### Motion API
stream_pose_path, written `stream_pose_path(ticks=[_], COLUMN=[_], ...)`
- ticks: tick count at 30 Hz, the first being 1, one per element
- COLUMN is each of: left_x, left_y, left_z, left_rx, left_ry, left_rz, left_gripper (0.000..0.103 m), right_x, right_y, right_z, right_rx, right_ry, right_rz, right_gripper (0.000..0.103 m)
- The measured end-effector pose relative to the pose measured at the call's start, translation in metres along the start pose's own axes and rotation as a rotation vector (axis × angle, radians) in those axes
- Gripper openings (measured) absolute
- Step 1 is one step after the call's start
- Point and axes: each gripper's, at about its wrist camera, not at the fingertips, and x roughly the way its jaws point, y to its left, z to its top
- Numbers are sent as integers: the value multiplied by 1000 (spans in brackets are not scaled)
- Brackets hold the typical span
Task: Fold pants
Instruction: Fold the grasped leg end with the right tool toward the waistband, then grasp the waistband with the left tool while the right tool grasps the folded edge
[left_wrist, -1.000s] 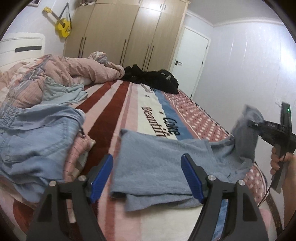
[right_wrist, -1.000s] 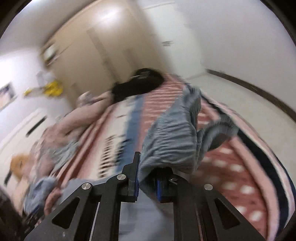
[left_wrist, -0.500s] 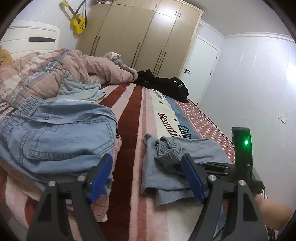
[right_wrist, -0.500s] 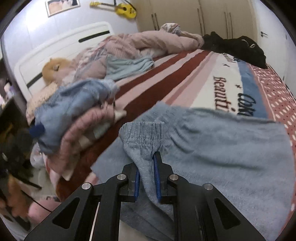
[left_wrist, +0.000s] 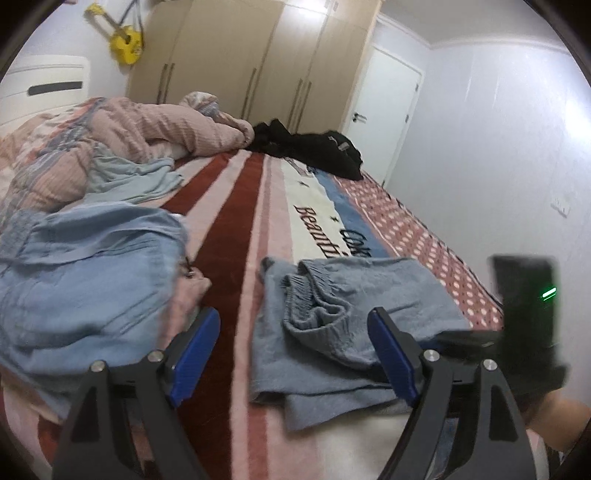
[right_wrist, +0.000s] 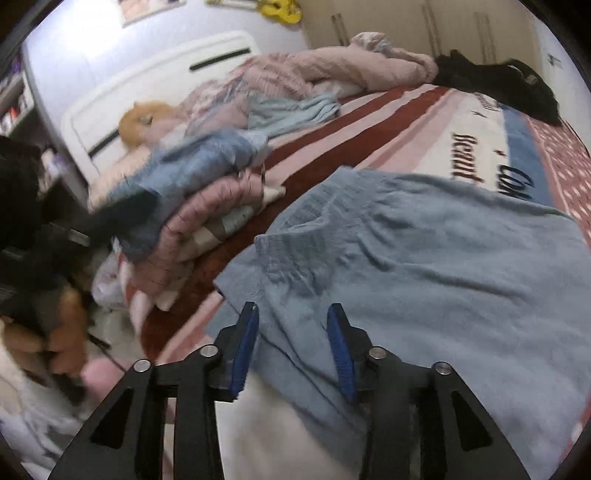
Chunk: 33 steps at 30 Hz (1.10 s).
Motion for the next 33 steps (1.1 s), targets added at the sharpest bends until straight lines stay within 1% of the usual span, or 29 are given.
stream_pose_path(ticks=[1, 2, 4, 7, 8, 9, 10, 12, 13, 14, 17, 20, 22, 24, 27, 28, 29, 30, 31, 32, 33], left_x=[6, 15, 31, 65, 76, 87, 94, 103, 103, 102, 96, 90, 89, 87, 83, 81, 77, 72, 67, 63, 63], left_y=[-5, -13, -26, -46, -51, -55, -57, -52, -48, -43, -38, -38, -36, -34, -32, -31, -30, -30, -31, -31, -32], left_z=[2, 4, 8, 13, 13, 12, 10, 5, 2, -1, -10, -18, -21, -23, -22, -19, -17, -14, -12, -10, -9], left_rx=[13, 34, 68, 111, 127, 150, 162, 153, 140, 133, 154, 191, 194, 195, 193, 185, 175, 162, 154, 150, 149], left_ry=[8, 18, 32, 81, 96, 110, 126, 164, 170, 174, 168, 164, 165, 166, 168, 168, 166, 155, 140, 129, 133], left_rz=[-3, -4, 17, 55, 83, 134, 167, 201, 207, 221, 273, 313, 323, 333, 339, 329, 317, 297, 265, 224, 208], left_gripper=[79, 79, 79, 79, 74, 68, 52, 33, 27, 25, 25, 26, 28, 31, 38, 43, 50, 55, 66, 70, 70], right_x=[-14, -27, -54, -84, -92, -99, -106, -113, -116, -117, -116, -109, -105, -98, -88, -85, -85, -86, -87, -90, -93], right_y=[-5, -10, -25, -48, -57, -66, -76, -90, -100, -107, -122, -135, -136, -133, -123, -119, -117, -116, -117, -116, -116], right_z=[-1, -2, -5, -11, -14, -17, -22, -28, -34, -38, -49, -58, -62, -66, -73, -75, -75, -75, -74, -70, -68], right_rx=[15, 28, 61, 99, 115, 137, 166, 207, 234, 249, 290, 333, 337, 322, 260, 236, 222, 215, 212, 213, 217], right_ry=[-25, -51, -99, -152, -166, -177, -185, -192, -194, -193, -188, -164, -147, -111, -53, -38, -38, -41, -45, -55, -68], right_rz=[0, -10, -68, -141, -164, -181, -186, -183, -186, -189, -187, -166, -154, -159, -205, -229, -245, -251, -252, -240, -224], right_gripper=[44, 46, 48, 51, 51, 52, 52, 52, 52, 52, 52, 53, 53, 54, 58, 58, 58, 58, 59, 59, 64])
